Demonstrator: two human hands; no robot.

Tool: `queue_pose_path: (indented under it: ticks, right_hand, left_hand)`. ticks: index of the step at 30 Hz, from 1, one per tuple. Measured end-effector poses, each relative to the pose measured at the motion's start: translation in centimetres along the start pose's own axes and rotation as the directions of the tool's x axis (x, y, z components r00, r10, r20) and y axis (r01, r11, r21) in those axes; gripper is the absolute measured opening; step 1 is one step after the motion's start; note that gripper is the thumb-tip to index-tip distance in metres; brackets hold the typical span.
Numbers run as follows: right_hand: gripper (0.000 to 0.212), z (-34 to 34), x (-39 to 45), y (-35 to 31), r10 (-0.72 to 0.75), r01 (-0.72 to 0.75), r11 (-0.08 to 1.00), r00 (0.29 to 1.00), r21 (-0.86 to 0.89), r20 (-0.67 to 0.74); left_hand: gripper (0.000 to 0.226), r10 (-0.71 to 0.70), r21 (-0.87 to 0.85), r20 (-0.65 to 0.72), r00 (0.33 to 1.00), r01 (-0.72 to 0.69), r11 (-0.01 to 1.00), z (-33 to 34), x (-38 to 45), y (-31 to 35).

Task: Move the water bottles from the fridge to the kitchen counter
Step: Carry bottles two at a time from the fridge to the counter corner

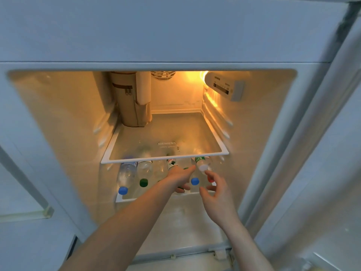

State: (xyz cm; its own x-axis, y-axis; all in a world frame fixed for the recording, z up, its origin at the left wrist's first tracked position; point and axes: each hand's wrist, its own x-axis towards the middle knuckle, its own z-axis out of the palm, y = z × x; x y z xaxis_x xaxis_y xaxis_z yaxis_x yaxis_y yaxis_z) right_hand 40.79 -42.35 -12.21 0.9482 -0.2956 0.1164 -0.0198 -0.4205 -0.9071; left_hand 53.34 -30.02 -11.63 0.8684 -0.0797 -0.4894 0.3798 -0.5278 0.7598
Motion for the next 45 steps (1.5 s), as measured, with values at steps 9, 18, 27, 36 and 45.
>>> queue_pose_path:
  ticks: [9, 18, 27, 36, 45]
  right_hand:
    - [0.048, 1.3, 1.9, 0.7, 0.038, -0.036, 0.998, 0.998, 0.045, -0.045]
    - [0.065, 2.9, 5.4, 1.0, 0.170, -0.164, 0.983, 0.983, 0.080, -0.064]
    - [0.057, 4.2, 9.9, 2.8, 0.251, -0.251, 0.968, 0.967, -0.003, -0.043]
    - [0.057, 5.3, 13.6, 3.3, 0.345, -0.344, 0.933, 0.939, 0.103, 0.009]
    - [0.048, 4.8, 8.3, 1.7, 0.413, -0.335, 0.833, 0.906, 0.440, -0.093]
  left_hand:
    - [0.028, -0.084, -0.402, -0.039, 0.996, 0.062, 0.914, 0.4, 1.0, -0.1]
    - [0.031, -0.086, -0.529, -0.022, 0.996, 0.062, 0.846, -2.6, -2.9, -3.5]
    - [0.033, -0.080, -0.517, -0.050, 0.996, 0.043, 0.855, -4.6, -6.5, -7.3]
    - [0.029, -0.040, -0.555, -0.160, 0.986, -0.056, 0.830, -6.2, -9.7, -8.9]
    - [0.027, -0.017, -0.565, -0.321, 0.947, -0.178, 0.806, -7.1, -13.0, -10.0]
